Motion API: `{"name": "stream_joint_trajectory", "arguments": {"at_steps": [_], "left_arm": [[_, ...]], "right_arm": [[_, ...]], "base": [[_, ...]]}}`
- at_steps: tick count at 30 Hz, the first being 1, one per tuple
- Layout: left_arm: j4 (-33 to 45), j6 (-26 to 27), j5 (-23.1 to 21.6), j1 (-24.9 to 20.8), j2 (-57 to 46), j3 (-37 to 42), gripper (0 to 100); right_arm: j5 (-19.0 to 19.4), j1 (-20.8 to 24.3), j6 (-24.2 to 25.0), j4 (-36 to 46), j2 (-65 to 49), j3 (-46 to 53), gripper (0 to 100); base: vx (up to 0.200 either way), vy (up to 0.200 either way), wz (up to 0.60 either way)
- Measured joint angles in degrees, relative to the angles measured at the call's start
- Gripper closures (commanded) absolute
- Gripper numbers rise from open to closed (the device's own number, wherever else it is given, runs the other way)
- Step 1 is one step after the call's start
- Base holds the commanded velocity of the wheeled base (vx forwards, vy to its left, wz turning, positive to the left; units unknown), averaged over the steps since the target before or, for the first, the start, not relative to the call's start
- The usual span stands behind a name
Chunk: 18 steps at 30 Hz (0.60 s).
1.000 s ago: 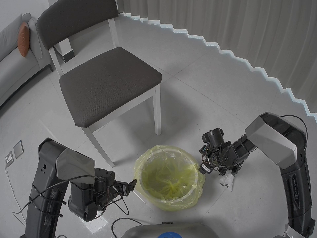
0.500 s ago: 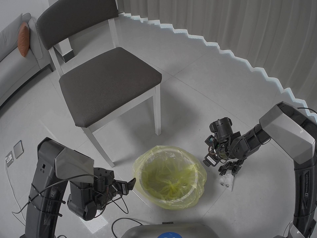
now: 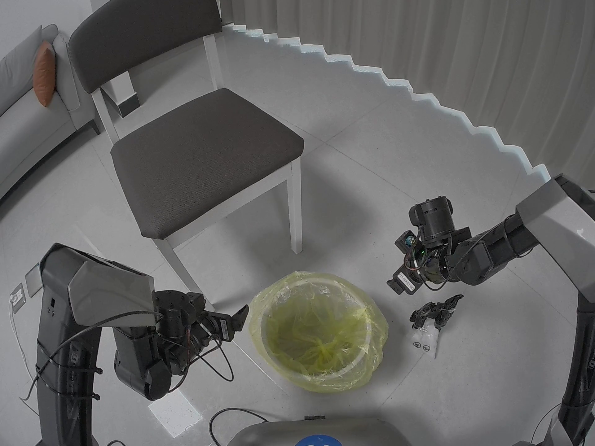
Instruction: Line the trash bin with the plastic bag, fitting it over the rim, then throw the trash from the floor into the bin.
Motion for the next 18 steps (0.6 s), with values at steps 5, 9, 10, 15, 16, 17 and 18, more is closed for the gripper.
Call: {"name": "stream_joint_trajectory", "arguments": {"at_steps": [5,9,10,15,16,17,18], "left_arm": [[0.7,1.5,-2.6,0.8,-2.0,-0.2,0],[1.6,1.6,-4.3,1.2,-2.6,-1.5,0],[2.5,1.6,-4.6,1.1,-2.8,-2.2,0],[9.9,1.8,-5.0,0.5,-3.0,-6.8,0],[11.8,1.9,-5.1,0.4,-3.0,-8.1,0],[13.3,1.9,-5.1,0.2,-3.0,-9.3,0],[14.9,2.0,-5.1,0.0,-3.0,-10.7,0]], "right_arm": [[1.0,0.3,0.1,-0.4,-3.4,3.1,0],[1.3,0.4,0.1,-1.1,-5.1,4.5,0],[1.3,0.4,0.2,-1.3,-5.5,4.7,0],[1.4,0.4,0.4,-2.4,-6.7,6.3,0],[1.4,0.4,0.4,-2.8,-6.9,6.6,0],[1.4,0.3,0.4,-3.1,-7.0,6.9,0],[1.4,0.3,0.4,-3.4,-7.2,7.3,0]], "base": [[0.000,0.000,0.00],[0.000,0.000,0.00],[0.000,0.000,0.00],[0.000,0.000,0.00],[0.000,0.000,0.00],[0.000,0.000,0.00],[0.000,0.000,0.00]]}}
